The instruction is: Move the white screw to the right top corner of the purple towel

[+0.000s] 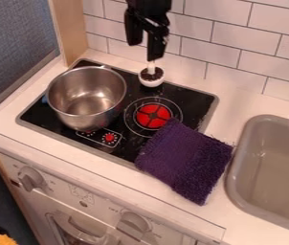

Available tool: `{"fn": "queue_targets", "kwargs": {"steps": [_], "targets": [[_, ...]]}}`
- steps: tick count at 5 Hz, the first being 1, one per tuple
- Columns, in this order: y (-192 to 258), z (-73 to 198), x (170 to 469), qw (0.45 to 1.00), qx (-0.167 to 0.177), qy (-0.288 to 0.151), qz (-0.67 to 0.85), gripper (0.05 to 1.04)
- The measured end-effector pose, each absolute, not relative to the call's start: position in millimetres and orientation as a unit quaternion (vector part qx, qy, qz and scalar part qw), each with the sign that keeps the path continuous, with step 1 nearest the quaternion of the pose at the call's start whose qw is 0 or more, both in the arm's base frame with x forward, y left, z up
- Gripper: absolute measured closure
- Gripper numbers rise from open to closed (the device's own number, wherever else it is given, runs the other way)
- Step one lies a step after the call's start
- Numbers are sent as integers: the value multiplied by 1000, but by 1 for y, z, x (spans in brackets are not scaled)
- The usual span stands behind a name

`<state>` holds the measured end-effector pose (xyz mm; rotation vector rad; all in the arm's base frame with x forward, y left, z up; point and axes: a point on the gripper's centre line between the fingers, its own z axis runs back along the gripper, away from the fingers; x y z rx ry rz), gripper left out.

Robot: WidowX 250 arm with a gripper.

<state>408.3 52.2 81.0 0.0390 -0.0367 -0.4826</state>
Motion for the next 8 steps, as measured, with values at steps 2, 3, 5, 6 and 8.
{"fn": "queue_targets", "kwargs": {"steps": [2, 3, 5, 6, 8], "targets": [[37, 57, 409, 968, 46, -33, -243, 83], [33, 57, 413, 965, 67, -39, -250, 83], [35, 42, 421, 961, 93, 5, -259, 83], [35, 38, 420, 962, 94, 4, -256, 83], [41, 26, 417, 962, 91, 30, -255, 83]]}}
